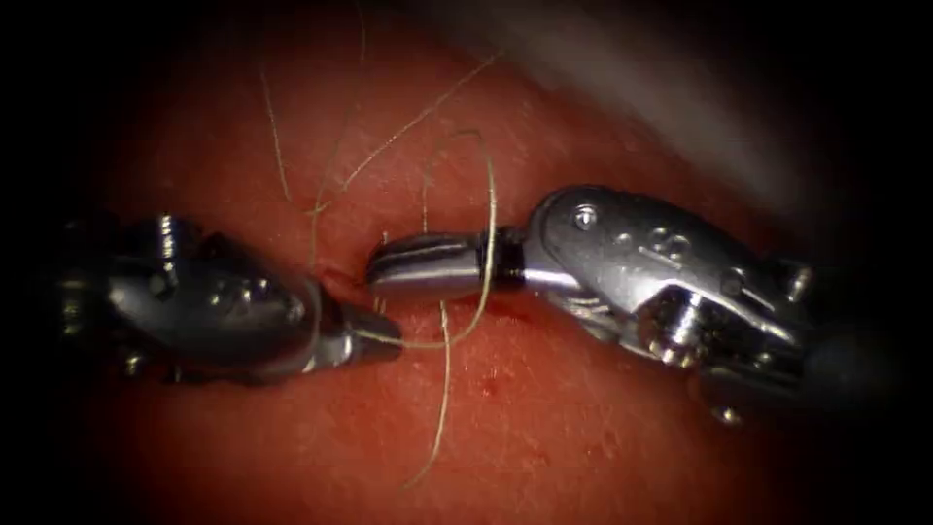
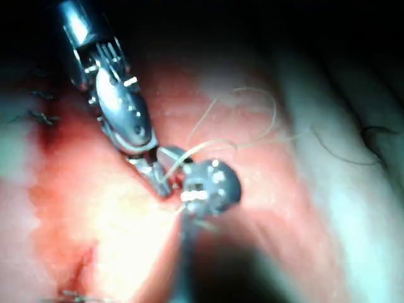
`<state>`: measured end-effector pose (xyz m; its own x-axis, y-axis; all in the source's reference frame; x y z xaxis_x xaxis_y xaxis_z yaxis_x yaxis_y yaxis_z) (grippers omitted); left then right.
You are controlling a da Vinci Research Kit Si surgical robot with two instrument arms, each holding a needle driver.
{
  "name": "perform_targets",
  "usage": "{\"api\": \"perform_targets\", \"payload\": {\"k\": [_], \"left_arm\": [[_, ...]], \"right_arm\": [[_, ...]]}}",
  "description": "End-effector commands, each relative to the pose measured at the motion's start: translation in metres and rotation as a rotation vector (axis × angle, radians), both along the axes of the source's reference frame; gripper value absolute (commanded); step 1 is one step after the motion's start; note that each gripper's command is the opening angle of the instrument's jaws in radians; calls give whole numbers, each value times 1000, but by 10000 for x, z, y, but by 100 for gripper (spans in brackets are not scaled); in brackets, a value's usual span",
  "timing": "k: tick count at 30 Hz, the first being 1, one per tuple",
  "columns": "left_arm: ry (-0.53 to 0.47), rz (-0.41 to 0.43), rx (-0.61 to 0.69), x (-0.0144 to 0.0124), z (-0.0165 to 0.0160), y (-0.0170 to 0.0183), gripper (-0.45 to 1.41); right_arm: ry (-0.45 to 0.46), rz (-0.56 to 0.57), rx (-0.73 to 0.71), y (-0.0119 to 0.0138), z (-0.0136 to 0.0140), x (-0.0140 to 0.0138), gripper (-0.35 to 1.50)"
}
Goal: Wound Closure
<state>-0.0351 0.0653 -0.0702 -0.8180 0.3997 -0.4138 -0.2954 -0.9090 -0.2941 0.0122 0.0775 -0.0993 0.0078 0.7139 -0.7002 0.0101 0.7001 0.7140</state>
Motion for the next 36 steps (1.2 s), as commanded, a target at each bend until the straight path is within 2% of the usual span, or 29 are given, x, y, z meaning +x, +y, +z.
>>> {"api": "perform_targets", "payload": {"k": [1, 5, 6, 10, 11, 12, 16, 18, 19, 21, 24, 25, 26, 30, 36], "left_arm": [[-1, 2, 0, -5, 7, -1, -35], [2, 3, 5, -4, 15, 1, -35], [6, 14, 13, -5, 27, -1, -35], [5, 14, 14, -7, 29, 0, -35], [5, 14, 14, -7, 29, 0, -35], [5, 14, 15, -7, 28, 1, -35], [6, 15, 17, -7, 28, 1, -35], [7, 16, 21, -8, 24, 1, -35], [7, 16, 23, -8, 23, 1, -35], [5, 16, 26, -8, 18, 2, -35], [3, 16, 31, -8, 13, 2, -35], [2, 16, 32, -8, 10, 1, -35], [2, 16, 32, -8, 9, 0, -35], [1, 17, 32, -9, 7, -4, -35], [3, 20, 34, -10, 4, -10, -35]], "right_arm": [[23, -42, -6, 0, 10, 8, -35], [67, -112, -9, 3, 14, 6, -35], [106, -193, -10, 8, 17, 3, -35], [112, -355, -26, 7, 18, 4, -35], [112, -355, -26, 7, 18, 4, -35], [138, -406, -30, 4, 17, 4, -35], [186, -490, -38, -12, 6, 11, -32], [192, -518, -49, -22, -1, 16, -1], [189, -527, -57, -24, -2, 17, 5], [183, -547, -74, -30, -4, 21, 34], [179, -581, -90, -39, -3, 23, 56], [174, -607, -105, -45, 0, 23, 74], [172, -617, -109, -47, 2, 23, 81], [164, -661, -132, -55, 10, 21, 93], [138, -691, -183, -53, 14, 21, 96]]}}
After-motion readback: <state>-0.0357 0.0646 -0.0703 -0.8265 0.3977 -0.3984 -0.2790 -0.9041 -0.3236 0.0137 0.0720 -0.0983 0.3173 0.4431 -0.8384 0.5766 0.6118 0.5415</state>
